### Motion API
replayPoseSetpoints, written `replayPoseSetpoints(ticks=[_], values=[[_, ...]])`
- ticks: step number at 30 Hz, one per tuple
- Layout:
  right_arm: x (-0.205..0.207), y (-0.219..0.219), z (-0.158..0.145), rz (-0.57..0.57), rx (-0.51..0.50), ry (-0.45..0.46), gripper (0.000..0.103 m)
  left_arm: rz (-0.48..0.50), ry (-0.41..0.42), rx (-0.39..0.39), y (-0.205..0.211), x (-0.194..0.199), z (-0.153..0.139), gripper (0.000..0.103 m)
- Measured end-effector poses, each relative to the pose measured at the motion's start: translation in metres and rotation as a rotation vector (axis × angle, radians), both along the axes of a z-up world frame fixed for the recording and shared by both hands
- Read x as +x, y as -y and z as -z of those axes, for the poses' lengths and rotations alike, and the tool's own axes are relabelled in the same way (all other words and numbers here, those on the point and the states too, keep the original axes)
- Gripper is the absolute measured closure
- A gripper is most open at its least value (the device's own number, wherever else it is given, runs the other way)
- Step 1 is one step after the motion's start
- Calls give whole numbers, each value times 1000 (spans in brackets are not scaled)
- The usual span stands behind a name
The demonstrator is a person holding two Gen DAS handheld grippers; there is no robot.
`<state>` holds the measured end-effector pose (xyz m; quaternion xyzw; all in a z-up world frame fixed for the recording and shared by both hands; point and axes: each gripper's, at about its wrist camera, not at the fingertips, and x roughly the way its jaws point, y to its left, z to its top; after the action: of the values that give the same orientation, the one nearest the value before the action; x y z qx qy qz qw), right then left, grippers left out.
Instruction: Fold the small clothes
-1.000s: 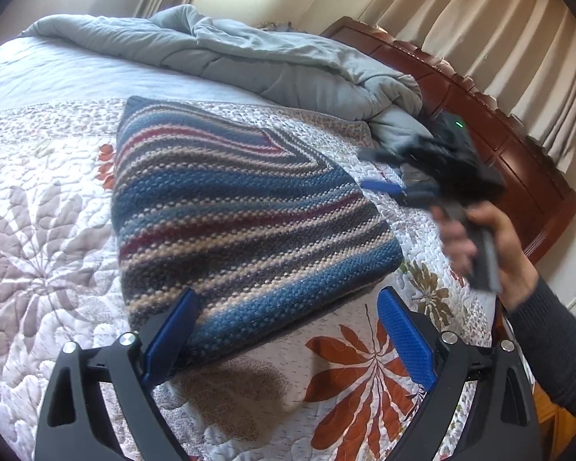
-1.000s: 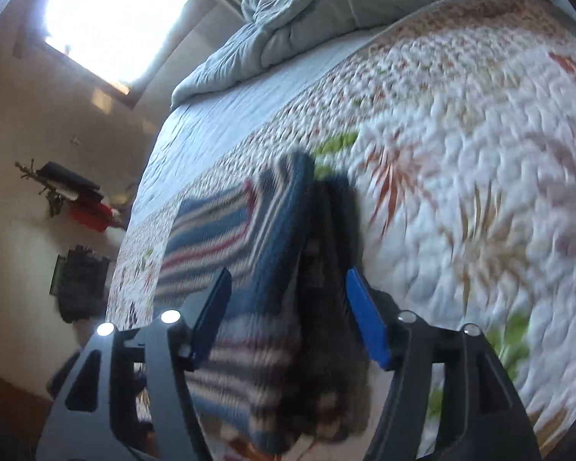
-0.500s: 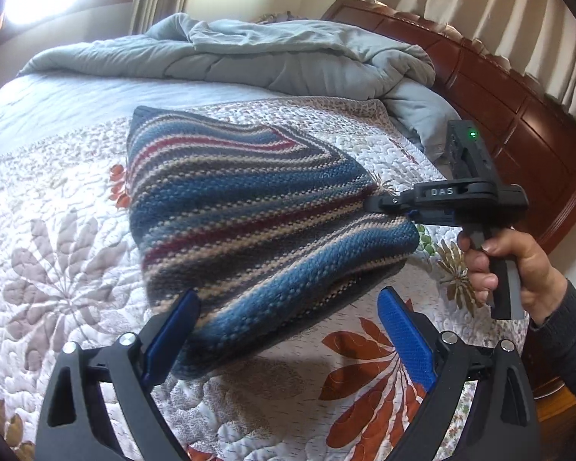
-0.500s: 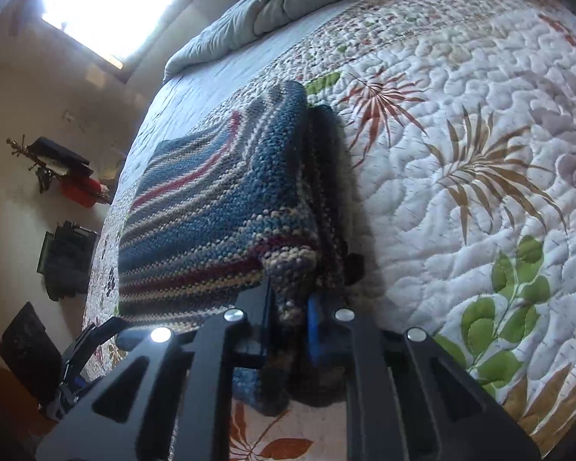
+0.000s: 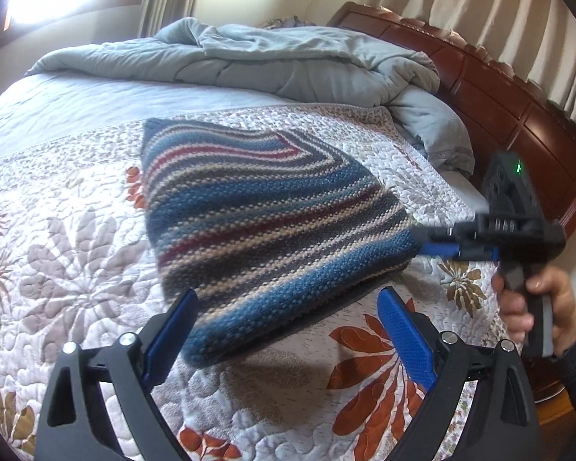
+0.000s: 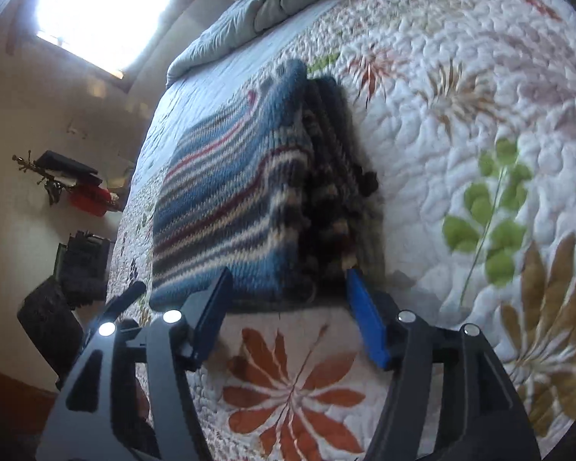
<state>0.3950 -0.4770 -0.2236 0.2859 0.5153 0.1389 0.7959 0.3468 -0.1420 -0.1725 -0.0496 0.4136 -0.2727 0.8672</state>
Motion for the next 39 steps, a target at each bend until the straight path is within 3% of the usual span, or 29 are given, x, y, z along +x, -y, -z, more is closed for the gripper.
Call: replayPoseSetpoints(ticks=[1, 2, 5, 11, 15, 18, 20, 21, 22, 23, 24, 27, 29, 30, 31, 32, 34, 39], values=[[-1, -3, 4, -7, 0, -5, 45, -5, -4, -6, -5, -1, -1, 8], [-2, -4, 6, -15, 13, -8, 63, -14, -9, -14, -10, -1, -2, 8], [0, -7, 13, -21, 22, -21, 85, -39, -38, -25, -23, 0, -2, 8], [-10, 6, 6, 8, 17, 22, 90, -107, -97, -89, -57, 4, -1, 8], [-17, 15, 17, 30, 41, 1, 90, -142, -191, -165, -79, 16, 13, 8], [-20, 18, 9, 31, 108, 16, 76, -139, -246, -207, -88, 25, 19, 8], [-16, 20, 7, 51, 118, 0, 47, -128, -269, -219, -91, 34, 21, 8], [-14, 21, 8, 64, 122, -9, 46, -126, -277, -224, -92, 37, 21, 8], [-12, 22, 10, 68, 135, -14, 49, -125, -287, -232, -93, 42, 21, 8], [-10, 23, 13, 64, 139, -13, 81, -125, -305, -247, -94, 48, 22, 8], [-9, 24, 14, 66, 134, -16, 89, -126, -323, -260, -96, 54, 23, 8], [-11, 29, 19, 62, 108, -39, 88, -128, -376, -310, -101, 78, 25, 8], [-12, 29, 9, 3, 145, -4, 76, -114, -413, -340, -103, 96, 26, 8], [-11, 34, 1, 7, 143, 5, 64, -109, -438, -365, -105, 106, 29, 8], [-7, 46, -8, 39, 130, 22, 27, -105, -463, -390, -106, 115, 31, 7], [-3, 54, -13, 72, 120, 38, 5, -95, -500, -420, -106, 128, 36, 6], [12, 66, -18, 90, 134, 50, 3, -100, -545, -443, -105, 146, 45, 5], [79, 59, 20, -22, 182, -116, 3, -102, -659, -521, -95, 184, 73, 5]])
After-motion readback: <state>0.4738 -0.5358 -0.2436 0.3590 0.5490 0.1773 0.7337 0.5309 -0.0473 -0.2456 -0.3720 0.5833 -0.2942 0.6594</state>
